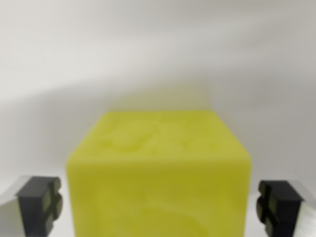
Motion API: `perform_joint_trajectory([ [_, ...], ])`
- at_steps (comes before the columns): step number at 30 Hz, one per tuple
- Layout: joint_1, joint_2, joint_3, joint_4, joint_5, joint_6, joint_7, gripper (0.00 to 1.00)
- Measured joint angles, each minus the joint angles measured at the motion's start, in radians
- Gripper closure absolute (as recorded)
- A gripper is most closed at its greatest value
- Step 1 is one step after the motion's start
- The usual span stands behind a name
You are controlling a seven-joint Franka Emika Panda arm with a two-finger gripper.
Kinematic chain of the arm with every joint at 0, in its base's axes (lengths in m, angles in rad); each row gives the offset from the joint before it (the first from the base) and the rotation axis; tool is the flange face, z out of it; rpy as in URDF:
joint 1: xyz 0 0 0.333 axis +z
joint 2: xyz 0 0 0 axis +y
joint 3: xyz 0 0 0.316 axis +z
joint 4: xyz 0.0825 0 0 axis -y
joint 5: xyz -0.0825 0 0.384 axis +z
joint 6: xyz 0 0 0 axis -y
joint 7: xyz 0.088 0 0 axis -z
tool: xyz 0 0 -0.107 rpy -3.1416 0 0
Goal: Pick yellow cube
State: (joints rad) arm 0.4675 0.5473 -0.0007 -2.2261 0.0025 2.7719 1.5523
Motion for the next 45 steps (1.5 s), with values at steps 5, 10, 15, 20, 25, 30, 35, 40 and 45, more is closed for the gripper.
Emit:
perform_joint_trajectory([
  [5, 0.0, 0.024, 0.0, 0.008, 0.0, 0.017, 0.001, 0.0],
  [10, 0.0, 0.026, 0.0, 0.009, -0.001, 0.018, 0.002, 1.0],
  [15, 0.0, 0.013, 0.0, 0.004, -0.001, 0.009, 0.002, 1.0],
  [20, 0.0, -0.019, 0.0, -0.005, -0.001, -0.013, 0.002, 1.0],
  [25, 0.0, -0.052, 0.0, -0.014, -0.001, -0.037, 0.002, 1.0],
  [30, 0.0, -0.083, 0.0, -0.022, -0.001, -0.061, 0.002, 1.0],
  [35, 0.0, -0.114, 0.0, -0.028, -0.001, -0.086, 0.002, 1.0],
  [40, 0.0, -0.145, 0.0, -0.033, -0.001, -0.111, 0.002, 1.0],
  [45, 0.0, -0.175, 0.0, -0.037, -0.001, -0.138, 0.002, 1.0],
])
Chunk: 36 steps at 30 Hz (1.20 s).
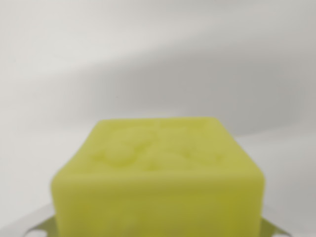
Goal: Pick yellow cube
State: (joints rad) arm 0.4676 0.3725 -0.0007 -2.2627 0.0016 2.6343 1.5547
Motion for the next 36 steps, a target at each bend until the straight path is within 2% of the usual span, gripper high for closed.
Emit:
perform_joint_trajectory([
  [36, 0.0, -0.193, 0.0, 0.009, 0.0, -0.203, 0.0, 1.0],
])
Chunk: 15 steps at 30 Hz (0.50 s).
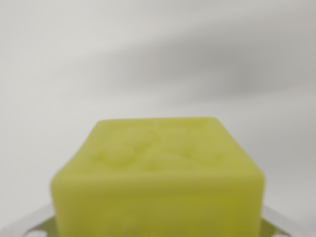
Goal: Pick yellow cube
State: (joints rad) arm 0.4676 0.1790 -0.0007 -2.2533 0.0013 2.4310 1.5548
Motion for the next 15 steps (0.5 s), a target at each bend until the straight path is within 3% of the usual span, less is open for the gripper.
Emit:
perform_joint_trajectory([
  [15, 0.0, -0.066, 0.0, 0.023, 0.0, -0.09, 0.0, 1.0],
])
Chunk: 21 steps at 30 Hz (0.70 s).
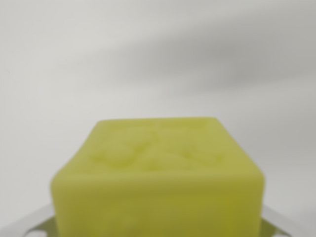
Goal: Pick yellow cube
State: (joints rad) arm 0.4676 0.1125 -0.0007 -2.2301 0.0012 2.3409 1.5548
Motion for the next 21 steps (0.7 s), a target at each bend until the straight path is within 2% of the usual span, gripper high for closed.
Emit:
perform_joint_trajectory([
  [15, 0.0, -0.057, 0.0, 0.034, 0.0, -0.091, 0.0, 1.0],
  [21, 0.0, -0.063, 0.0, 0.039, 0.0, -0.102, 0.0, 1.0],
])
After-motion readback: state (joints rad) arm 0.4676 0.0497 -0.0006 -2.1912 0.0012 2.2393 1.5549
